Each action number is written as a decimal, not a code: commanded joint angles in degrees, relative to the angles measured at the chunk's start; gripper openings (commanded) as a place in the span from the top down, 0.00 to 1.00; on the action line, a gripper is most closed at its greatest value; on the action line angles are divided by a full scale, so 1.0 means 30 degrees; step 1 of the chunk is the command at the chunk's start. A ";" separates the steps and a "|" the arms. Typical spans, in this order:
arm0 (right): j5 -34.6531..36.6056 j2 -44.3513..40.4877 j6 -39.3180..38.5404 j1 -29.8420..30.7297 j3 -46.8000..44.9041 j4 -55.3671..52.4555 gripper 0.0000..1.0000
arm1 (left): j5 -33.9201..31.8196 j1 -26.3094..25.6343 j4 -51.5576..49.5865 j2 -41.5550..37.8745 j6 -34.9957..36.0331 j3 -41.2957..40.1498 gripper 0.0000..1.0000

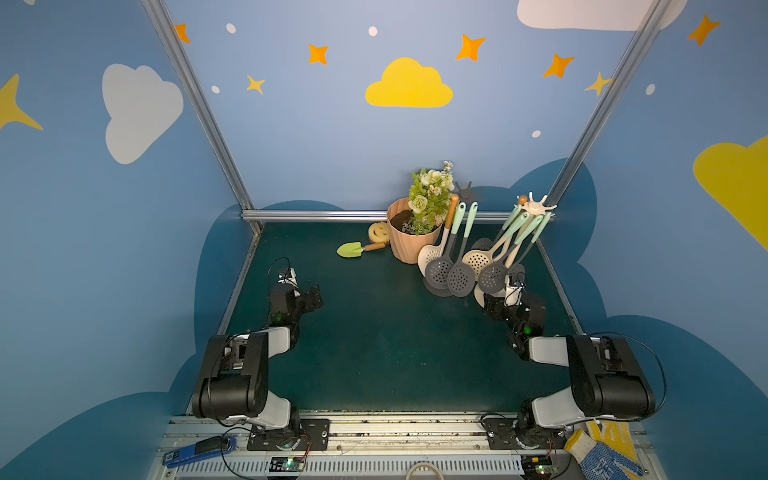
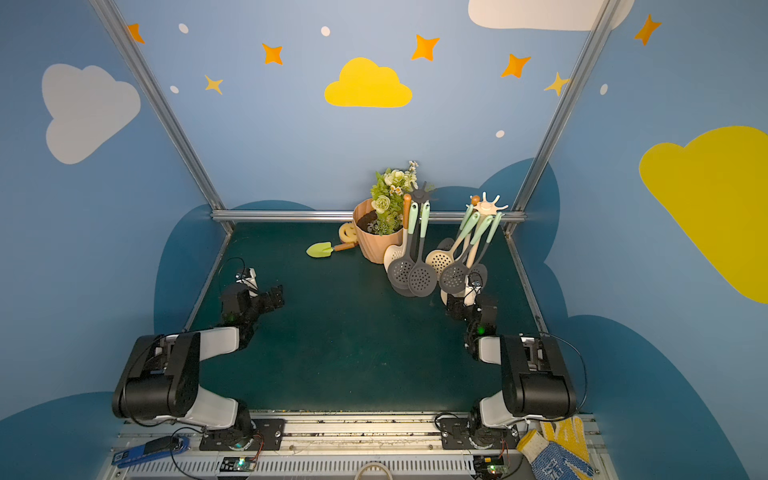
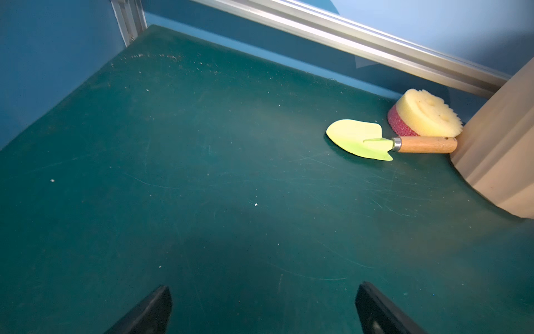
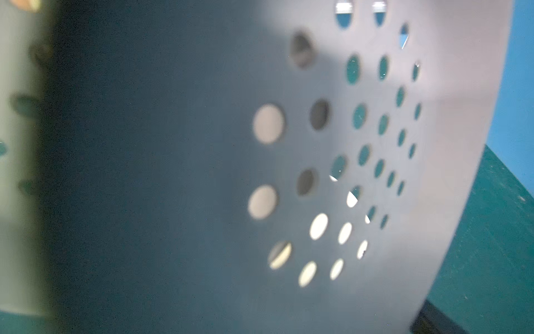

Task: Hang the skimmer on the kitchen utensil rack
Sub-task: Reset both arms

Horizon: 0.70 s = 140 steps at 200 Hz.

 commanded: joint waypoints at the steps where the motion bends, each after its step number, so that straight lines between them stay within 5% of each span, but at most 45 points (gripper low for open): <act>1: 0.0094 0.0124 -0.0013 0.0233 0.0304 0.0654 0.08 | -0.0757 -0.0213 0.1501 0.0321 0.0371 -0.0565 0.00; 140: 0.0065 0.0296 0.0099 0.0143 0.1042 -0.0527 0.08 | -0.1446 -0.0601 0.1570 0.0529 0.0609 -0.0543 0.00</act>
